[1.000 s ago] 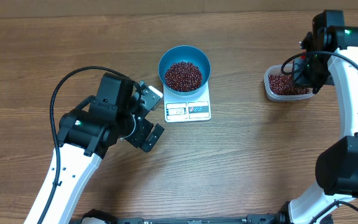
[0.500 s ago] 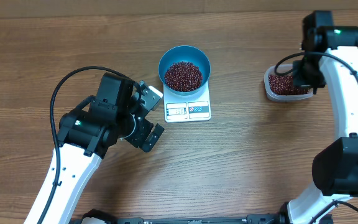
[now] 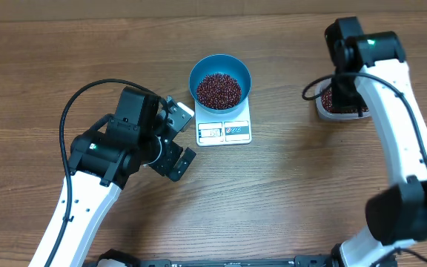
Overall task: Scoop item into bowl and weigh 150g on scale
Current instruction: 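Lower the red cup onto the table right of the scale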
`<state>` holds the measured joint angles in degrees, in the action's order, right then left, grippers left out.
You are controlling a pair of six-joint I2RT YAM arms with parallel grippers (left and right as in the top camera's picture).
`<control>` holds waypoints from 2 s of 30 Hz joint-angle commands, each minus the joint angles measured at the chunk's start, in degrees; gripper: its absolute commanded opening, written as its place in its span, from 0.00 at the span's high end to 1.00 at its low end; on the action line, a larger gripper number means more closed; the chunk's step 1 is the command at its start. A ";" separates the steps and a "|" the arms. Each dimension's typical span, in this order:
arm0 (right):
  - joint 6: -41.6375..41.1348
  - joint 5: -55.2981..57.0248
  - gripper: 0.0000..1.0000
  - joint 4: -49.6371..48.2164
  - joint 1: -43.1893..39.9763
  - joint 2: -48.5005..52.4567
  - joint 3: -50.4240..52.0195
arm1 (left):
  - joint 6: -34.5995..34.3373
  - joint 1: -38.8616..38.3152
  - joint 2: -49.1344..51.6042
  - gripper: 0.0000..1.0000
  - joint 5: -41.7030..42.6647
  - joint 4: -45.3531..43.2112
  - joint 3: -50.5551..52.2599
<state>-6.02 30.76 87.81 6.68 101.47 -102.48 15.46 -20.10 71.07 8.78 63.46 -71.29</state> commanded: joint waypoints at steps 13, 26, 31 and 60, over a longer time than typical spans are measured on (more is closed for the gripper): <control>-0.04 -40.59 0.96 4.24 -11.58 -27.67 0.87 | 1.27 0.22 0.17 0.00 0.04 -0.04 -1.20; 6.51 -81.11 0.96 -20.96 -21.81 -33.33 45.03 | 1.27 0.22 0.17 0.00 0.07 -0.04 -1.20; 2.47 -85.81 0.96 -35.63 -21.81 -29.92 57.05 | 1.27 0.22 0.17 0.00 0.04 -0.04 -1.20; 0.02 -68.83 0.00 -48.13 -21.81 -12.41 64.11 | 1.27 0.22 0.17 0.00 0.04 -0.04 -1.20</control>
<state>-6.09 -44.27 39.77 -15.00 89.01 -38.48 15.46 -20.10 71.07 8.78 63.46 -71.46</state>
